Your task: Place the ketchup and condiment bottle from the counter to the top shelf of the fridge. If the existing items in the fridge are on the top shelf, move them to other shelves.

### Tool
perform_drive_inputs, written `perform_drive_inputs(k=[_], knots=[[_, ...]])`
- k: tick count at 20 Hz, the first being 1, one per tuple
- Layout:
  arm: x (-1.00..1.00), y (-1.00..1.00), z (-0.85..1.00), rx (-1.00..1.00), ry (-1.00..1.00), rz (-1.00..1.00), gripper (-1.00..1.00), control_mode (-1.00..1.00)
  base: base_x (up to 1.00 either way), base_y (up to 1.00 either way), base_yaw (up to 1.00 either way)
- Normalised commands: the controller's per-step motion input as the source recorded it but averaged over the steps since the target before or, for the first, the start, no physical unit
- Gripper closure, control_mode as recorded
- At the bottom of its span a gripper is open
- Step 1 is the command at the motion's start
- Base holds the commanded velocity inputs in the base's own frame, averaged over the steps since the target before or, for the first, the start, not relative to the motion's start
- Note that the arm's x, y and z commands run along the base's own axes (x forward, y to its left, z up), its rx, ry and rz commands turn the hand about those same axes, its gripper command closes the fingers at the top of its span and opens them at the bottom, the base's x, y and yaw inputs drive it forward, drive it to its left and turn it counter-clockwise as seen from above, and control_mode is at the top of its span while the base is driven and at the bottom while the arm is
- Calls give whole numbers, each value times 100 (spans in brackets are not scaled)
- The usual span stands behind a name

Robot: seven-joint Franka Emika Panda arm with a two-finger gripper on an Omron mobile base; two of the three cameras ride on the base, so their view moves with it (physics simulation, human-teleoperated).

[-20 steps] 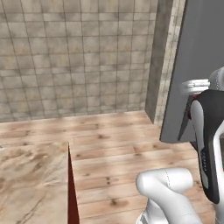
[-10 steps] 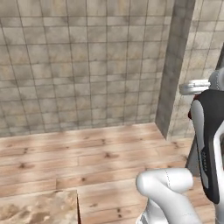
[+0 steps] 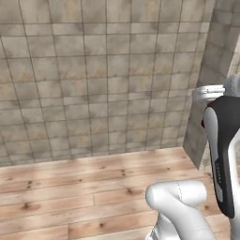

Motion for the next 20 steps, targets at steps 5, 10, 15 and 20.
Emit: perform_drive_inputs(k=[5,10,15,20], knots=[[0,0,0,0,0,0,100,100,100,24,-1],[0,0,0,0,0,0,100,100,100,6,-8],[0,0,0,0,0,0,100,100,67,0,-65],[0,0,0,0,0,0,100,100,1,3,-94]])
